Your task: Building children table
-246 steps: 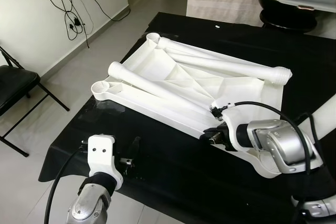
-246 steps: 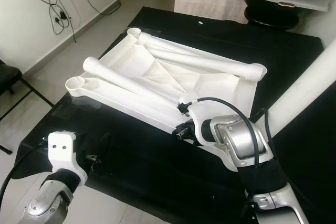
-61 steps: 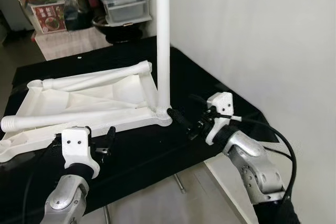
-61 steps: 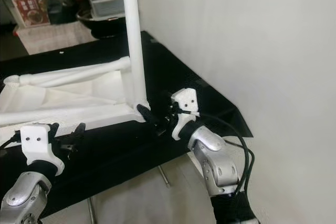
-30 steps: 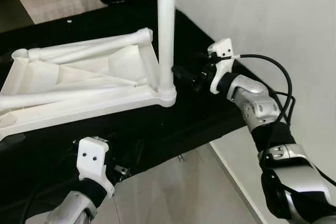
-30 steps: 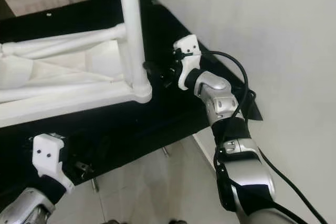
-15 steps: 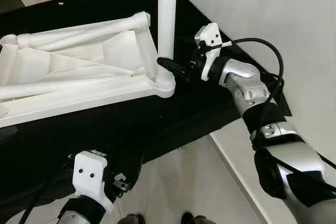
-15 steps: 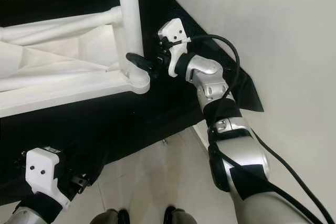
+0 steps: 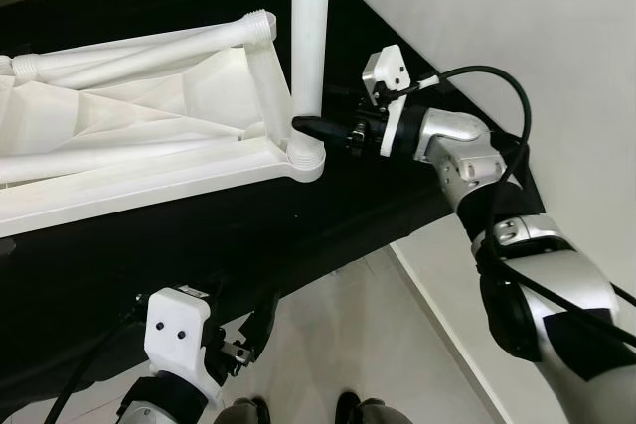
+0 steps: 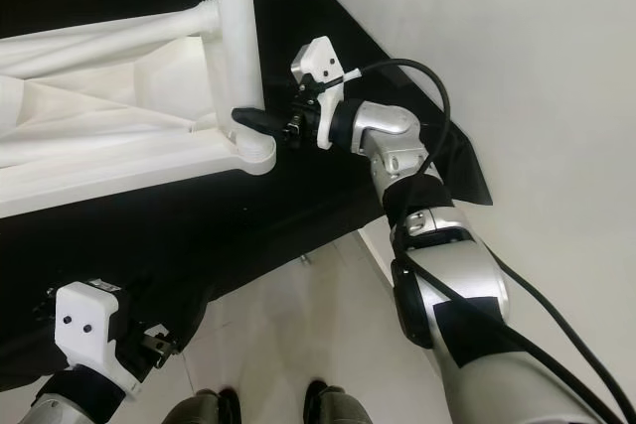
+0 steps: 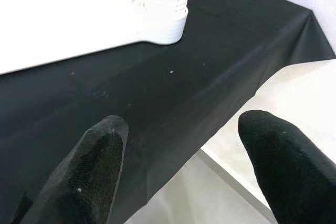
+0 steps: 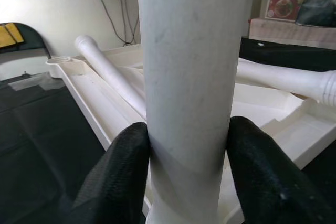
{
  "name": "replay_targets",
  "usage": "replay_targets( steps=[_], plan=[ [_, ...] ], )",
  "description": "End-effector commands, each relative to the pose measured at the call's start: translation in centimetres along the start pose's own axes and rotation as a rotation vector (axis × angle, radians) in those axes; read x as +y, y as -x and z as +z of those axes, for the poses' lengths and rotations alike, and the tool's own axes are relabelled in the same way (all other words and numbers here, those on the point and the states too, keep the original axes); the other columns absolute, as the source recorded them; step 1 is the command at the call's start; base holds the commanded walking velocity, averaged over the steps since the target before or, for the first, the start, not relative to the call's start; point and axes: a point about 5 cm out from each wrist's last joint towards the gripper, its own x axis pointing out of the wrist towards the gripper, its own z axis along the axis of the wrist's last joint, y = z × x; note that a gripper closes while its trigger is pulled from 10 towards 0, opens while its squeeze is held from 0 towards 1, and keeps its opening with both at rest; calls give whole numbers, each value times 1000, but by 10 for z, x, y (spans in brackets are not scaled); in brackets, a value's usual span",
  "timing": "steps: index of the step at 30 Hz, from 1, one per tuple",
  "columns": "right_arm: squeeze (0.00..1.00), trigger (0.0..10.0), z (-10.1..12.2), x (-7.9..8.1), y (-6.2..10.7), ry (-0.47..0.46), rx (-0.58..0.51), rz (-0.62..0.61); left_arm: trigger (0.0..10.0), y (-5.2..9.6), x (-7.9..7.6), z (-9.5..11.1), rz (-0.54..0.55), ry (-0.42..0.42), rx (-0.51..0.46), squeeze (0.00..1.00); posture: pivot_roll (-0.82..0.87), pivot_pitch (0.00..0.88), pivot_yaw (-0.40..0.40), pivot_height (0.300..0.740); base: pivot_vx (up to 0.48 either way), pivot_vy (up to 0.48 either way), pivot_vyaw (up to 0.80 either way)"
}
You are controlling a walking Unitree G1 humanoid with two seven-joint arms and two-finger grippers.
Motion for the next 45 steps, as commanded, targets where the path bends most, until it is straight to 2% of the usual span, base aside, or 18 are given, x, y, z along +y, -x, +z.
replay_targets(
  steps=[1, 6, 10, 11, 12, 13, 14, 15, 17, 24, 25, 29, 30, 35, 39, 40, 42, 45],
  plan=[
    [0, 0, 3, 4, -4, 29, -3, 52, 10000, 1, -1, -2, 4, 20, 6, 0, 64, 266, -59, 740, 0, 0, 0],
    [0, 0, -1, 3, 4, 46, 19, 10, 10000, 1, -1, -3, 2, 29, 4, 0, 46, 272, -59, 740, 0, 0, 0],
    [0, 0, -23, 9, 23, -11, 86, -217, 10000, 0, 0, -3, 9, 39, 1, 0, 42, 275, -65, 740, 0, 0, 0],
    [0, 0, -30, 15, 29, -30, 105, -311, 10000, 0, 1, -3, 12, 42, 0, 0, 42, 275, -65, 740, 0, 0, 0],
    [0, 0, -47, 22, 44, -25, 214, -681, 10000, 0, 3, -3, 15, 38, 0, 0, 42, 274, -56, 740, 0, 0, 0],
    [0, 0, -47, 22, 44, -25, 214, -681, 10000, 0, 3, -3, 15, 38, 0, 0, 42, 274, -56, 740, 0, 0, 0],
    [0, 0, -56, 27, 65, -5, 304, -979, 10000, 0, 4, -3, 16, 35, 1, 0, 42, 274, -56, 740, 0, 0, 0],
    [0, 0, -56, 27, 65, -5, 304, -979, 10000, 0, 4, -3, 16, 35, 1, 0, 42, 274, -56, 740, 0, 0, 0],
    [0, 0, -73, 68, 76, -20, 360, -1037, 10000, -1, 7, -3, 26, 26, 2, 0, 54, 275, -21, 740, 0, 0, 0],
    [0, 0, -70, 64, 56, -45, 296, -942, 10000, -4, 11, -5, 34, 21, 3, 0, 56, 251, -25, 740, 0, 0, 0],
    [0, 10000, -66, 61, 55, -53, 289, -936, 10000, -5, 11, -5, 36, 21, 0, 0, 53, 249, -26, 740, 0, 0, 0],
    [0, 10000, -60, 63, 51, -77, 282, -898, 10000, -6, 12, -5, 39, 22, -4, 0, 52, 251, -28, 740, 0, 0, 0],
    [1000, 10000, -55, 66, 45, -105, 249, -819, 10000, -7, 12, -5, 39, 24, -7, 0, 52, 250, -27, 740, 0, 0, 0],
    [1000, 10000, -34, 62, 31, -164, 101, -628, 10000, -8, 12, -4, 35, 26, -10, 0, 53, 249, -27, 740, 0, 0, 0],
    [1000, 10000, -12, 57, 20, -59, 1, -399, 10000, -9, 12, -4, 30, 28, -13, 0, 58, 249, -20, 740, 0, 0, 0],
    [98, 10000, -9, 52, 17, -18, -5, -345, 10000, -10, 12, -4, 27, 27, -14, 0, 63, 247, -20, 740, 0, 0, 0],
    [0, 10000, -5, 44, 12, 25, -7, -296, 10000, -10, 11, -4, 23, 26, -15, 0, 65, 246, -20, 740, 0, 0, 0],
    [0, 10000, 0, 28, 4, 68, 12, -220, 10000, -11, 10, -4, 17, 23, -15, 0, 77, 242, -22, 740, 0, 0, 0]
  ],
)
